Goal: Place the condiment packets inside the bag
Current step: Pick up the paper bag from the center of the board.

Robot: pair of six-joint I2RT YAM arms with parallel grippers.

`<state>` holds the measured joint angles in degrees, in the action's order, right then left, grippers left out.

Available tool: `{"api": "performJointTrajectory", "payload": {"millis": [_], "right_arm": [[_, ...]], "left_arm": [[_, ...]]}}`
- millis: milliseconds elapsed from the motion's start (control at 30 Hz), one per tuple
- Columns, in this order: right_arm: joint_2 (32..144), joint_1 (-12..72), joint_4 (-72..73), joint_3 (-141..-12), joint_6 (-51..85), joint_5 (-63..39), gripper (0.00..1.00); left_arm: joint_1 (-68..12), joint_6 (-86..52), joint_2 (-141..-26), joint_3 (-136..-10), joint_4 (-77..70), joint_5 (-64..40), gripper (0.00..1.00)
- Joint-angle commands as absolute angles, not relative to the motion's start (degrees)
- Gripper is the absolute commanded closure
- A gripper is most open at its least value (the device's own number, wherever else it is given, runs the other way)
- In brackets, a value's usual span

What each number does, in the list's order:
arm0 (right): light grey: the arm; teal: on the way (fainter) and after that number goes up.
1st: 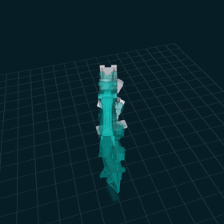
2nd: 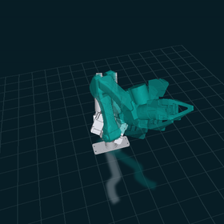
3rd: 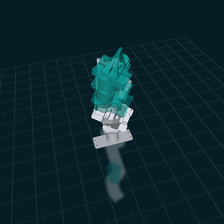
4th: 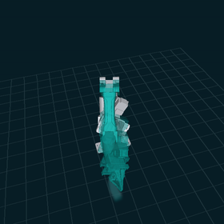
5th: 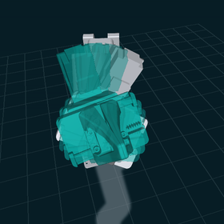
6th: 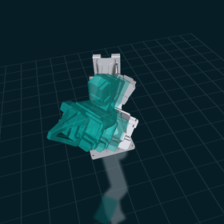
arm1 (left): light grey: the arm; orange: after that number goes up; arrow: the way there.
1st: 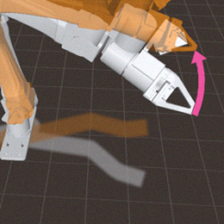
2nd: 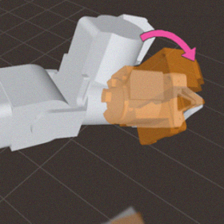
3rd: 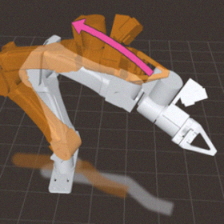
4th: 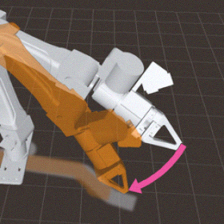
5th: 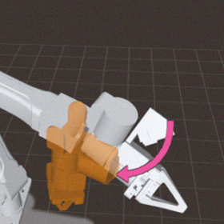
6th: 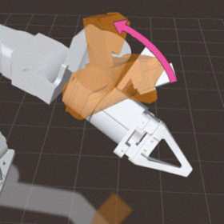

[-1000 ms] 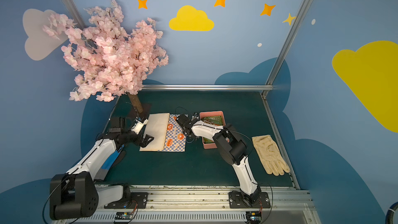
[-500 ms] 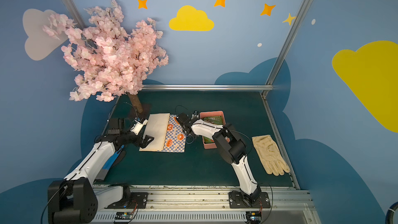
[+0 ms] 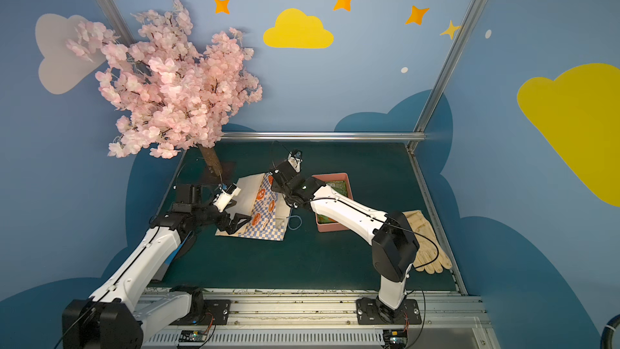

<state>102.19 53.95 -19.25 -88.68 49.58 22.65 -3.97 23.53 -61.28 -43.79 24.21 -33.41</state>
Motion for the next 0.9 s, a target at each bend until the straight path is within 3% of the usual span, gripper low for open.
{"api": "performJointTrajectory", "payload": {"millis": [0,267,567,700,867], "right_arm": [[101.3,55.0,-14.4,-87.5,52.0,17.9,1.0],[99.7,59.2,-11.5,-90.9,52.1,19.5,1.0],[97.9,63.5,-9.4,-93.8,48.1,27.3,1.0],[97.1,64.2,-9.1,-93.9,45.7,30.3,1.0],[96.9,64.7,-6.6,-93.1,42.6,31.6,1.0]], "left_arm": [[-5.7,20.7,-59.1,-46.6,25.0,-40.1,0.0],[-14.4,15.9,-61.5,-48.8,22.0,-30.7,0.0],[-16.0,16.7,-63.6,-51.0,22.2,-15.2,0.06],[-16.0,19.5,-59.7,-50.8,23.3,-11.5,0.17],[-16.4,23.0,-56.9,-51.4,24.7,-8.8,0.47]]}}
